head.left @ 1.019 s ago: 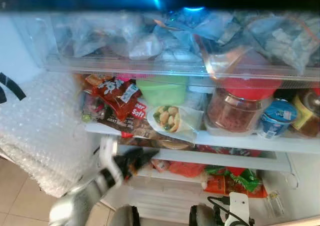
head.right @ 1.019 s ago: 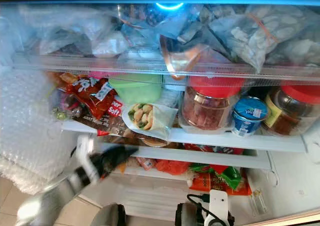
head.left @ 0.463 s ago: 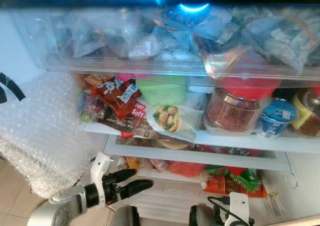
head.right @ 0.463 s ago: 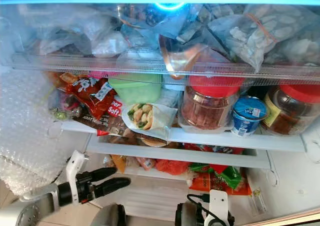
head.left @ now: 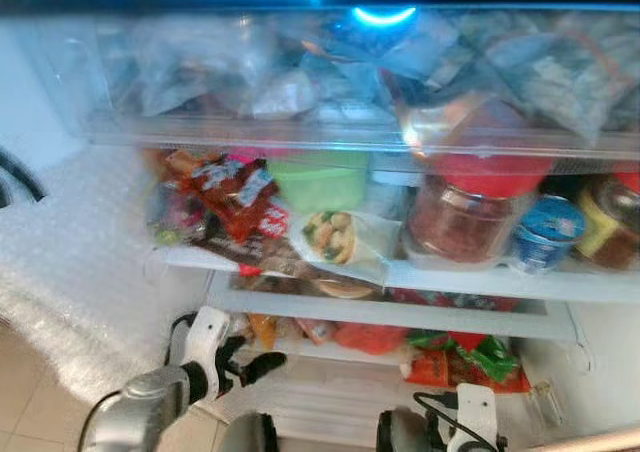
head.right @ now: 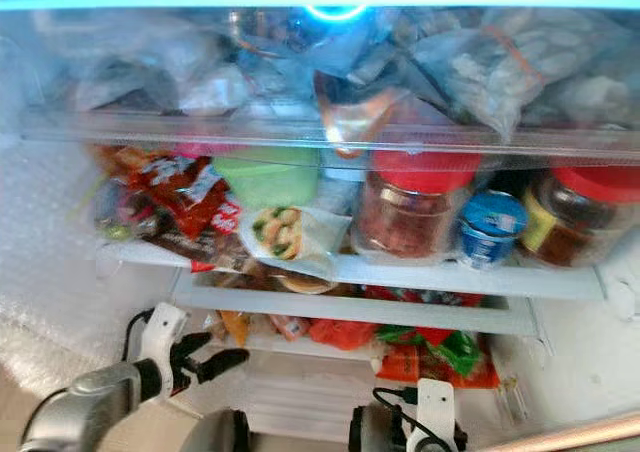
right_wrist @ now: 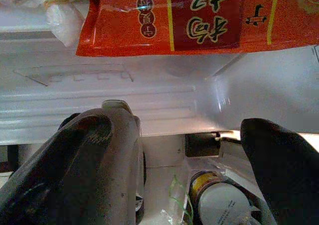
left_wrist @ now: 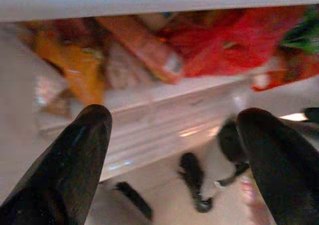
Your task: Restocking fridge
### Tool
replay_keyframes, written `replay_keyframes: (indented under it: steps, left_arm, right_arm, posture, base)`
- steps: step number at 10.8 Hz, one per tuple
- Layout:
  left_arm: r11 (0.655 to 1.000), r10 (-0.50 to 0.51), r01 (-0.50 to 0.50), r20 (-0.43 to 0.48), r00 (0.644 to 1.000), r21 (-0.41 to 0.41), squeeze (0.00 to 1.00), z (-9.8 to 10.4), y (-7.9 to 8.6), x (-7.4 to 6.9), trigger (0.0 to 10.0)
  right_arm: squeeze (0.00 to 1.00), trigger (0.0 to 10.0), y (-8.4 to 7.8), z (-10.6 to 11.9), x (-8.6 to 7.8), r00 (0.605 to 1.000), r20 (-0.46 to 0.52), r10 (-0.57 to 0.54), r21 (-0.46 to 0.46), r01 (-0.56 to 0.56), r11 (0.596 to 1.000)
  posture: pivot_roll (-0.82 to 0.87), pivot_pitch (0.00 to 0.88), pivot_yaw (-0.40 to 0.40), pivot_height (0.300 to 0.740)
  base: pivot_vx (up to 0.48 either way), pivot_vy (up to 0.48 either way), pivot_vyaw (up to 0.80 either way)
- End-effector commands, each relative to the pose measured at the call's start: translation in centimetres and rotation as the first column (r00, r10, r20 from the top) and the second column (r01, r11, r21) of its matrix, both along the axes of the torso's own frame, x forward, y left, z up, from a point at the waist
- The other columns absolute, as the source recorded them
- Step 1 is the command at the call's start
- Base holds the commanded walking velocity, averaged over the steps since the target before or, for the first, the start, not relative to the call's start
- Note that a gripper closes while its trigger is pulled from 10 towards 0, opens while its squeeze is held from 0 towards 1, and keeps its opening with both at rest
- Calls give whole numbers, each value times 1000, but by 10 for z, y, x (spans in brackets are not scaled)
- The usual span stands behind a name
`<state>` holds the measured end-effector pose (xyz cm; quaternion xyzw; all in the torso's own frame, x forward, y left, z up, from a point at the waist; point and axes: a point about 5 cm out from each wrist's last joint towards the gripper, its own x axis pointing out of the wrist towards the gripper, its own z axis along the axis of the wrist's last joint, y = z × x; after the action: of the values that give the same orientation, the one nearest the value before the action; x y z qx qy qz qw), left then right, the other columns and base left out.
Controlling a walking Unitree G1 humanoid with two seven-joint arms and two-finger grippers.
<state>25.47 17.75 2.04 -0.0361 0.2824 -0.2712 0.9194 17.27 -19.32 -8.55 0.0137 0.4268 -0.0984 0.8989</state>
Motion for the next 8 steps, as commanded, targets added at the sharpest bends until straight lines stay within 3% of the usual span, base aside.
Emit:
replay_keyframes:
  steps: [1, 2, 3, 5, 6, 8]
  left_arm:
    - [986, 73, -65, -49, 996, 155, 0, -21, 17, -5, 10000]
    - [981, 126, -114, -70, 989, 157, 0, -31, 17, -4, 10000]
    - [982, 181, -172, -111, 977, 82, 0, -37, 18, -5, 10000]
    - [958, 216, -177, -161, 963, 225, 0, -59, 22, -18, 10000]
    - [947, 249, -192, -206, 946, 259, 0, -73, 16, -29, 10000]
    - [917, 320, -244, -216, 923, 316, 0, -81, 14, -34, 10000]
  right_arm:
    - [0, 10000, 5, -15, -30, 992, -126, 2, 21, 0, 1000]
    - [0, 10000, 5, -15, -30, 992, -127, 2, 18, 0, 1000]
    - [0, 10000, 6, -14, -30, 992, -126, 5, 19, -2, 1000]
    - [0, 10000, 6, -14, -28, 992, -124, 13, 18, -11, 1000]
    - [0, 10000, 6, -14, -28, 992, -122, 12, 19, -9, 1000]
    - [0, 10000, 6, -14, -28, 993, -121, 8, 20, -6, 1000]
  posture:
    - [-10, 114, 44, 643]
    - [-4, 113, 41, 643]
    - [-7, 112, 39, 643]
    - [1, 111, 38, 643]
    - [-5, 112, 36, 643]
    - [-13, 110, 43, 643]
  base:
    - [0, 0, 0]
    - [0, 0, 0]
    - [0, 0, 0]
    - [0, 0, 0]
    - [0, 0, 0]
    - [0, 0, 0]
